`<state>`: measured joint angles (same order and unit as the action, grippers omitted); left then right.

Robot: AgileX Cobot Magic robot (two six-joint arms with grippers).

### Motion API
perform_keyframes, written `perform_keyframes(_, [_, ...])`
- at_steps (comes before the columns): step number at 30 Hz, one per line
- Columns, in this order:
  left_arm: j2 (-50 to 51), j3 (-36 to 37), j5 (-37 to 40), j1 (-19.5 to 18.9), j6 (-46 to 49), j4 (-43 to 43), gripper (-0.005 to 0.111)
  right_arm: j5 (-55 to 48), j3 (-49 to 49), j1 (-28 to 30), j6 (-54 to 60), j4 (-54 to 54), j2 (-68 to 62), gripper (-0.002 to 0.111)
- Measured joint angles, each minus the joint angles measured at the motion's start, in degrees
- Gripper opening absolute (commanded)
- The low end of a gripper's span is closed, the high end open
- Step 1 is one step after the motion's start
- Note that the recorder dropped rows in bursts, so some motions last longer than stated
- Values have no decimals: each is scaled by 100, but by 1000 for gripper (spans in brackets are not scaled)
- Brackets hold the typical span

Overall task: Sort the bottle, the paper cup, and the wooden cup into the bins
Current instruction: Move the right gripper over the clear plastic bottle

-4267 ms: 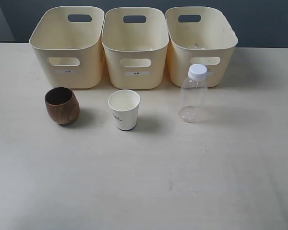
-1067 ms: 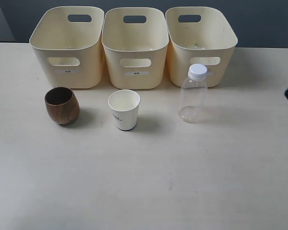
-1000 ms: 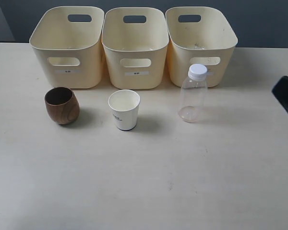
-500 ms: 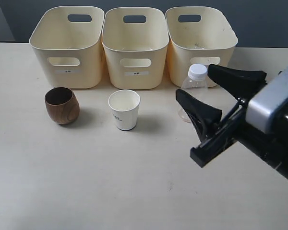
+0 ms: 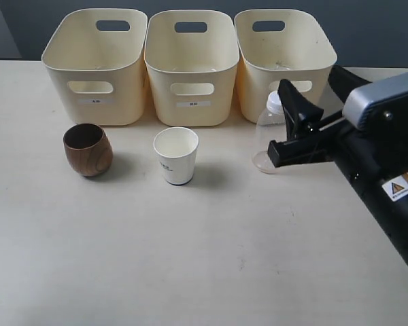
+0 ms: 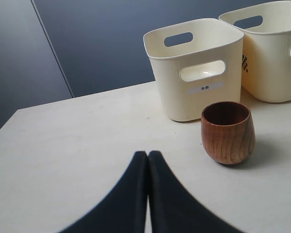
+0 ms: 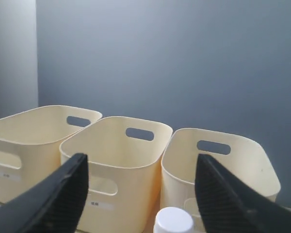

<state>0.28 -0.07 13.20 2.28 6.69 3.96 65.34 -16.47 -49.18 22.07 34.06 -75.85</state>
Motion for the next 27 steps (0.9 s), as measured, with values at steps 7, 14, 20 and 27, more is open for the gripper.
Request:
perform_keyframes(7, [0, 0, 0, 0, 0, 0, 0, -251, -440, 0, 12, 692, -275, 64])
perform_keyframes(14, [0, 0, 0, 0, 0, 0, 0, -566, -698, 0, 241, 730, -756, 96])
perform_keyframes(20, [0, 0, 0, 0, 0, 0, 0, -529, -760, 0, 273, 780, -1113, 96])
perform_keyframes(27, [0, 0, 0, 0, 0, 0, 0, -215, -760, 0, 286, 780, -1558, 96])
